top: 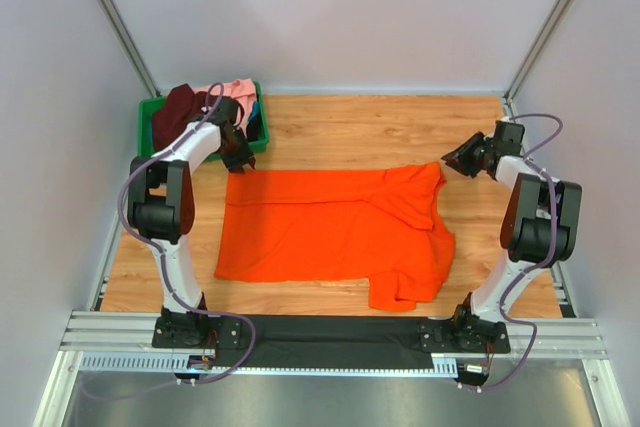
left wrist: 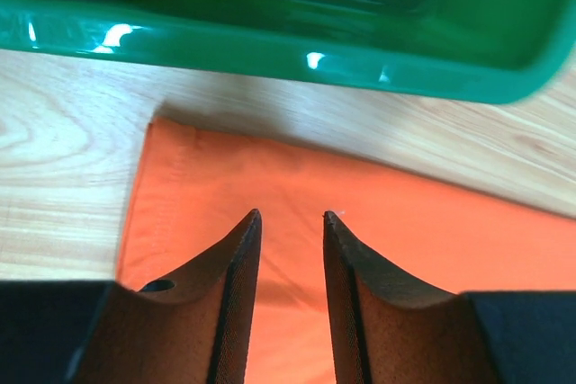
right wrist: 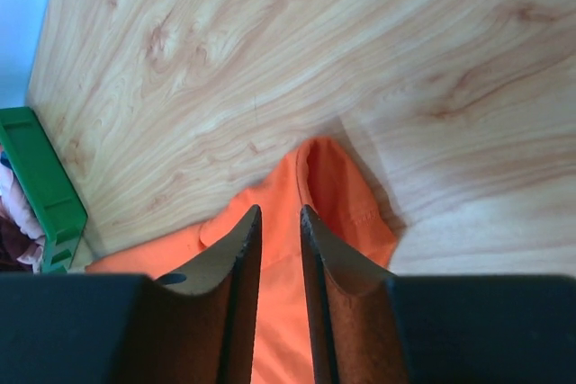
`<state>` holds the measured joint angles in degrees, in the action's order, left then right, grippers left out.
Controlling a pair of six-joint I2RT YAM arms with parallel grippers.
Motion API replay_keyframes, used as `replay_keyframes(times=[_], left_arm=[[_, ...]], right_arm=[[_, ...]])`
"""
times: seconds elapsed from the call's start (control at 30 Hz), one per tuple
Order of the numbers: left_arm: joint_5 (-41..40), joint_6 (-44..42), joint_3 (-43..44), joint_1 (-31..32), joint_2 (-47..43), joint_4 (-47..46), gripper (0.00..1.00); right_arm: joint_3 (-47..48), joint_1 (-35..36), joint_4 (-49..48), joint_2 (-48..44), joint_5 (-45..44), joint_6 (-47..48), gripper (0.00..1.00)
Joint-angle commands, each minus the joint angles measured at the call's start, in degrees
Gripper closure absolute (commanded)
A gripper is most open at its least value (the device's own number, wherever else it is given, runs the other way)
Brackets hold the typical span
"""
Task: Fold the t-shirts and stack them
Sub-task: Fold the tshirt
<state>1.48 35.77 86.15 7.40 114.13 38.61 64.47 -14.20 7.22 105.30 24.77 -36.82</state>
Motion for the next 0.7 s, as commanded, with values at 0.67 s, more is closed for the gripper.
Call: replay_keyframes(times=[0.67], left_arm=[[14.1, -2.2, -10.1, 8.1, -14.1, -6.2, 0.55]], right_arm=[[-26.9, 22.9, 8.8, -36.2, -17.2, -4.2, 0.45]])
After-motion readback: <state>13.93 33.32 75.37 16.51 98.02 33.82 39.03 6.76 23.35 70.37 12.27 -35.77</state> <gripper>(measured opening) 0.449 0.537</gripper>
